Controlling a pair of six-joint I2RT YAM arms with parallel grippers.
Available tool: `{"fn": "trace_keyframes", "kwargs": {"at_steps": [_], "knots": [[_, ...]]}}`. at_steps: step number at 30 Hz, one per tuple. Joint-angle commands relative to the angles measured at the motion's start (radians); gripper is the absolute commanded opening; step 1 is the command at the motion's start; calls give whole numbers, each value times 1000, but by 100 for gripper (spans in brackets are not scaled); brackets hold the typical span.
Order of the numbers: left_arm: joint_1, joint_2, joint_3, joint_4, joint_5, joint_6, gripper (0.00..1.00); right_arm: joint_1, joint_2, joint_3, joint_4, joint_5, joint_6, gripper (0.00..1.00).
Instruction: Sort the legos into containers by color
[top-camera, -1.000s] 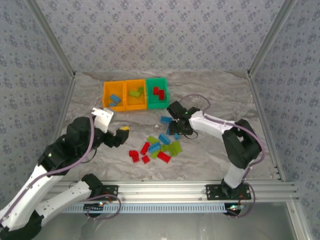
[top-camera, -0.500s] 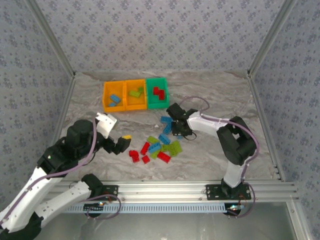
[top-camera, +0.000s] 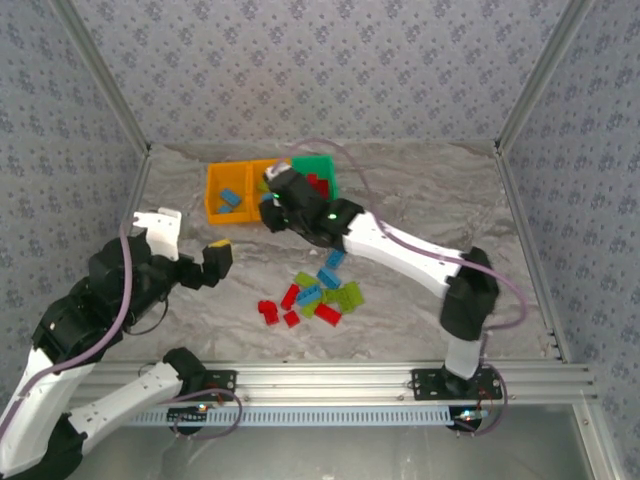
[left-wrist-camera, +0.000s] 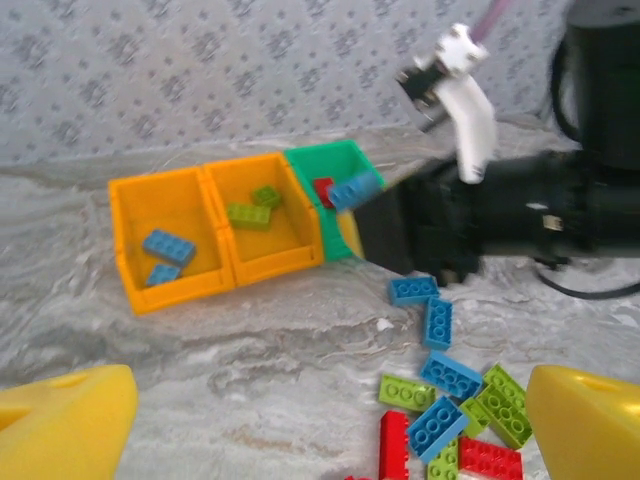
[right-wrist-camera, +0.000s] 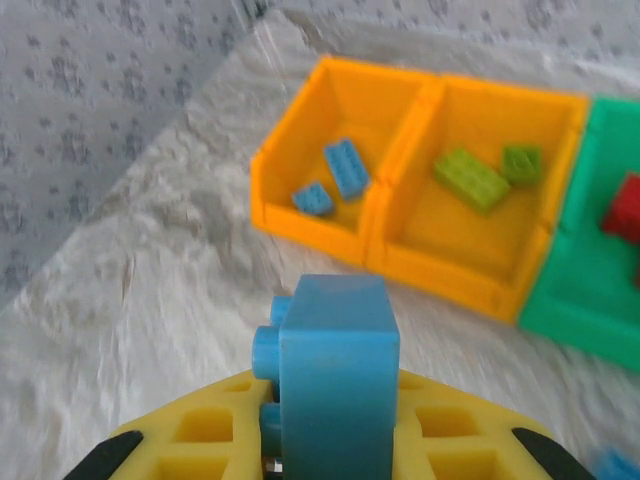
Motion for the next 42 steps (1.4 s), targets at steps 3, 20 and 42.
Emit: {"fn": "trace_keyframes", "kwargs": {"at_steps": [3,20,42], "knots": [[-2,-16,-17,-76,-43,-93,99,-21,319,287,68,105,-148,20],[-2,12,-83,-72,-47,-14,99,-82,873,943,104,7,-230,46],[-2,126,-202,14,123,-189,99,-72,20,250,-262,-34,-79,64]]}}
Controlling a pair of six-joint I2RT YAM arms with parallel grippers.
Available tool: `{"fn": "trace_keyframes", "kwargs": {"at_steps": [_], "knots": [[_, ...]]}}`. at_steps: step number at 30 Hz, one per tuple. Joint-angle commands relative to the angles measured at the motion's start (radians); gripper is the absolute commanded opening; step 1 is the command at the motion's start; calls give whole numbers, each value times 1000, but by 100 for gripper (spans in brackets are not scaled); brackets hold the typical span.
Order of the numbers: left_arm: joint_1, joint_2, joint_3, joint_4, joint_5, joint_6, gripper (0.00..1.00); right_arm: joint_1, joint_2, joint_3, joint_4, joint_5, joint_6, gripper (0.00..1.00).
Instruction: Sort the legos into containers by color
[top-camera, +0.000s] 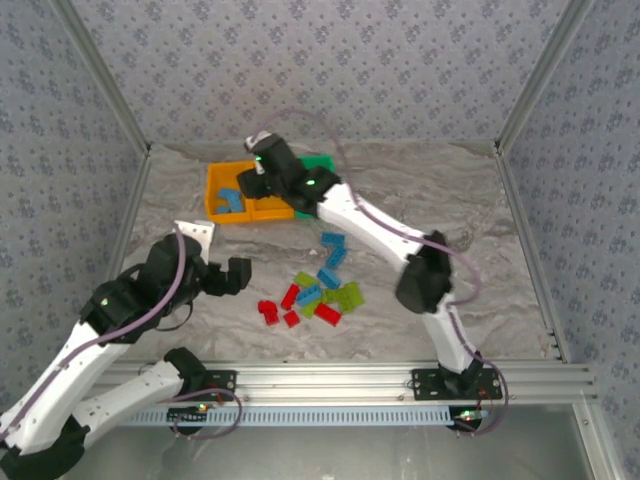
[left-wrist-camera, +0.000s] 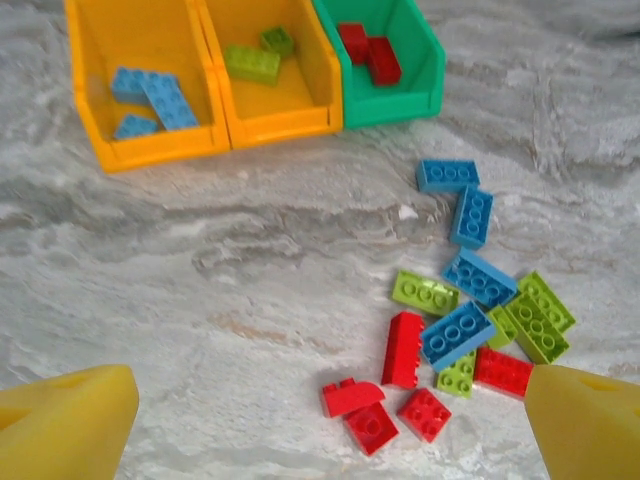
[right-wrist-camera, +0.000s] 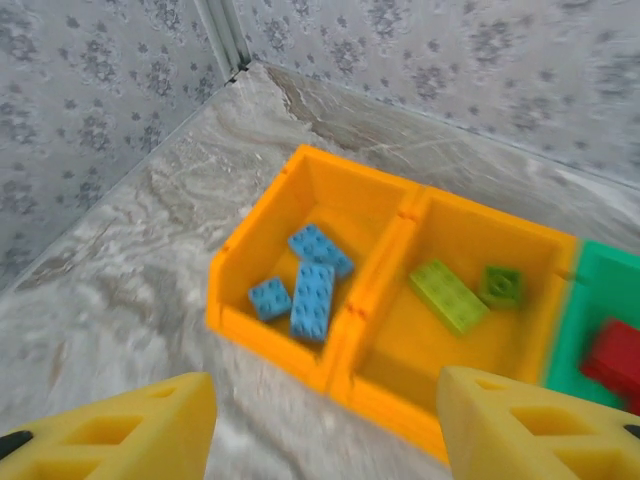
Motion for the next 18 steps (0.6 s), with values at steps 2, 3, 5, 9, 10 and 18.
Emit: {"fn": "trace_keyframes", "kwargs": {"at_steps": [2,3,5,9,10,18], "knots": [[-2,100,-32,60,102,-57,99,7,-319,-294,-170,-31,88,67],[-2,125,-39,66,126,-58,99,13,-385,-358,-190,-33,97,68],[-4,180,-78,104,196,-46,99,35,-539,-515,-230,-25,121,71],[-12,292,-149,179,253,-22,93,63,-774,-741,-326,-48,220,76],[-17,329,-162,193,254,-15,91,67,-824,-787,-363,-63,250,76],[-55,616,-170,280,317,-14,72,82,-1059,-992,-512,-61,380,79]]}}
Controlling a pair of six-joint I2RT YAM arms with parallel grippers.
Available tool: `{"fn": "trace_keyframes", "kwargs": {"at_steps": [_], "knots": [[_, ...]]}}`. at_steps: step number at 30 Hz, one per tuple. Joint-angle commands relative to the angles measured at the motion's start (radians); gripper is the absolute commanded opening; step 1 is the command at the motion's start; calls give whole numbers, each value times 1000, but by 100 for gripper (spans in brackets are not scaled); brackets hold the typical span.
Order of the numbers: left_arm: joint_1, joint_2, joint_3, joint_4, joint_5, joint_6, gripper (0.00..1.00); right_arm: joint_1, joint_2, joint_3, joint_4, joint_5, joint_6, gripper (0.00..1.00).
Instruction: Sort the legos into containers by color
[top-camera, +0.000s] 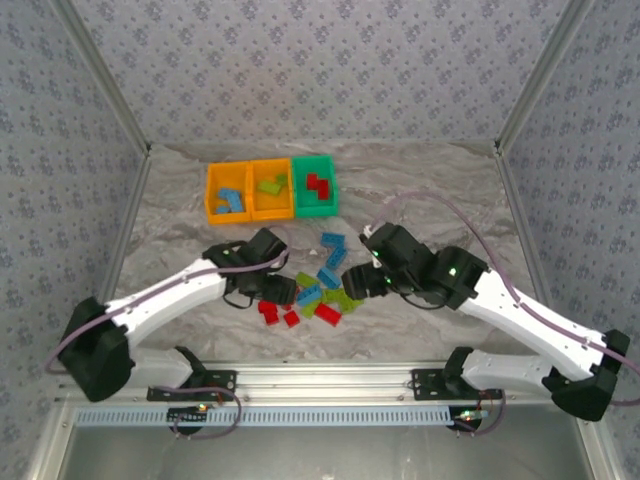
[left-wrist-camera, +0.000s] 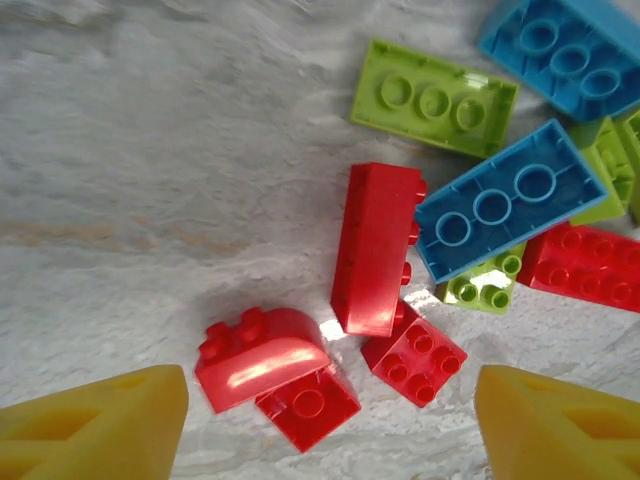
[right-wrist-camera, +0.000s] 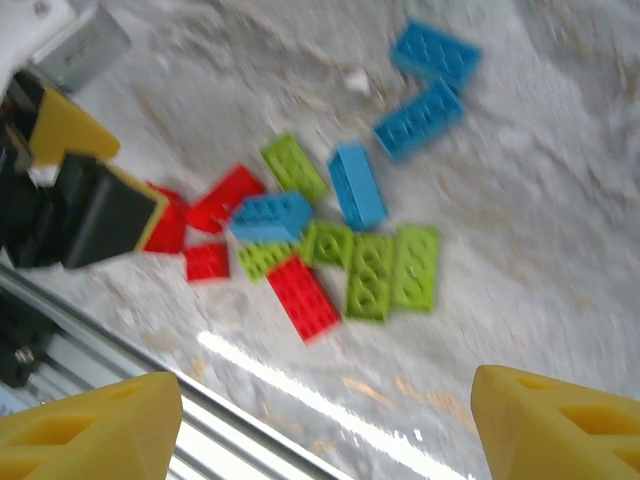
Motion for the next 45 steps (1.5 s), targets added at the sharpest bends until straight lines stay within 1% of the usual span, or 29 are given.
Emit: {"fn": "trace_keyframes", "kwargs": {"at_steps": [1,4,7,10,17,21,23,25,27,30,32,35,39,41,43,45], "knots": [[-16,76,18,74,61,12,70,7,-71,-20,-96,34,78,80],[-16,147,30,103,90,24,63,5,-109,-34,-102,64,114,81],[-16,212,39,103,62,27,56,-1,-119,-41,-115,87,119,83],[-16,249,47,110,39,24,49,-3,-107,-39,-121,76,111,84],[-14,282,45,138,13,26,29,4,-84,-23,-124,20,104,85],[-13,254,84,105,-13,28,23,4,-86,-11,-100,-13,108,85],[-7,200,128,71,-42,29,21,7,-93,6,-98,6,117,86],[7,144,187,58,-70,37,20,7,-112,20,-94,41,127,86],[30,121,266,64,-90,50,20,7,-136,22,-80,73,134,87],[77,176,420,91,-133,77,21,7,-163,20,-53,112,139,87],[109,270,541,113,-170,99,21,4,-171,20,-48,130,144,88],[150,434,713,136,-193,127,21,7,-175,20,-47,141,158,88],[198,670,964,127,-179,143,22,15,-177,10,-50,147,187,87],[217,786,1108,79,-168,139,23,24,-177,7,-52,145,197,88],[229,879,1229,24,-156,139,27,35,-179,6,-62,152,205,88],[233,952,1343,-26,-141,154,39,46,-183,4,-71,167,215,88]]}}
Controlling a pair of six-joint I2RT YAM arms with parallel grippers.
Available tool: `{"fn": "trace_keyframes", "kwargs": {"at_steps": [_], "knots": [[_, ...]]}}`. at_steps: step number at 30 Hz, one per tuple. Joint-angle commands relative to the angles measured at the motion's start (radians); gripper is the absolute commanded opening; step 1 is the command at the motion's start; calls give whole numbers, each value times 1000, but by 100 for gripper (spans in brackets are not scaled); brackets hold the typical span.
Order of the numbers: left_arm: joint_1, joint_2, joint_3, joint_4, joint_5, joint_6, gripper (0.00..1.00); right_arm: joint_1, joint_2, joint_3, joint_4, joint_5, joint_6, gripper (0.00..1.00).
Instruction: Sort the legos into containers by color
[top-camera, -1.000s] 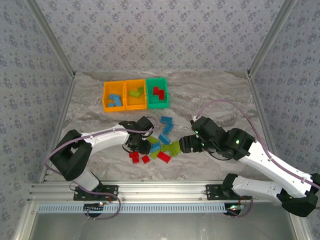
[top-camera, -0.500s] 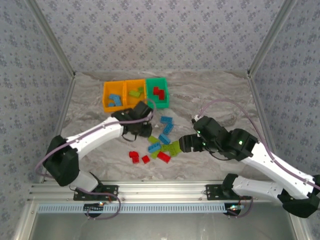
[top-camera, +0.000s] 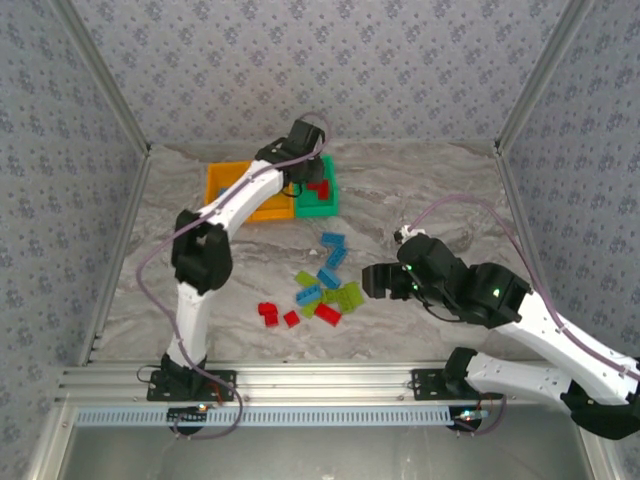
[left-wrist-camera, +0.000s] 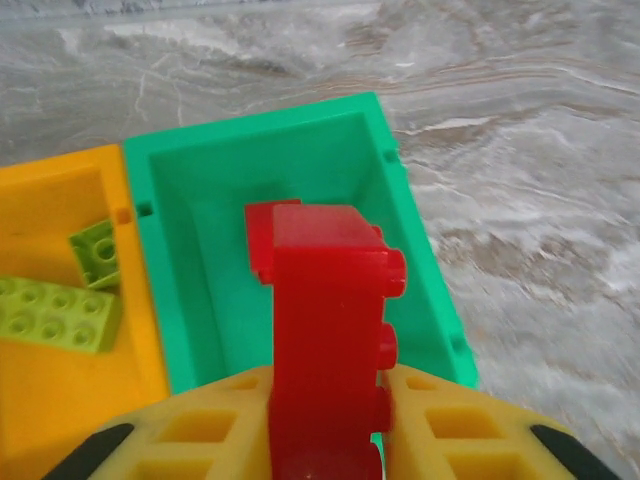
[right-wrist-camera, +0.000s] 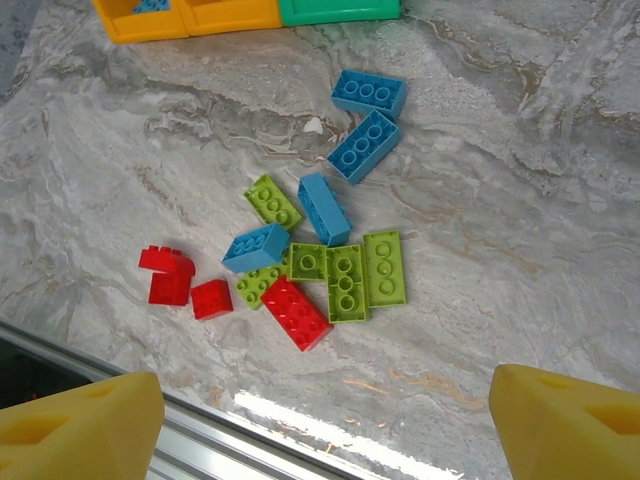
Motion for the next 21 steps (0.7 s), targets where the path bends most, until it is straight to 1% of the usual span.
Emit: {"fn": "trace_keyframes", "kwargs": {"at_steps": [1,3,5,8,10,11,13,15,16,18,20,21], "knots": [[8,69,183,-129,21,35,43,19,-15,6,-23,48,39,88],[8,105,284,-188,33,39,48,21,-19,3,-25,54,45,88],[7,107,339,-241,50,34,49,23,-21,0,-25,58,45,88],[-8,27,295,-269,64,16,51,24,-20,-9,-23,73,46,88],[-28,-73,177,-261,76,-21,52,23,-19,-19,-19,89,47,88],[-44,-138,78,-233,82,-49,53,22,-17,-24,-17,98,48,89],[-84,-284,-151,-136,95,-98,58,23,-12,-31,-18,111,51,89],[-126,-438,-403,-2,84,-155,64,21,-9,-37,-19,116,52,89],[-138,-485,-492,49,82,-188,68,20,-7,-40,-20,116,52,89],[-164,-551,-636,115,96,-240,82,19,-5,-43,-20,111,48,90],[-180,-546,-688,119,129,-235,95,15,-1,-44,-16,107,43,90],[-190,-529,-698,111,124,-230,99,14,1,-44,-17,106,42,90]]}}
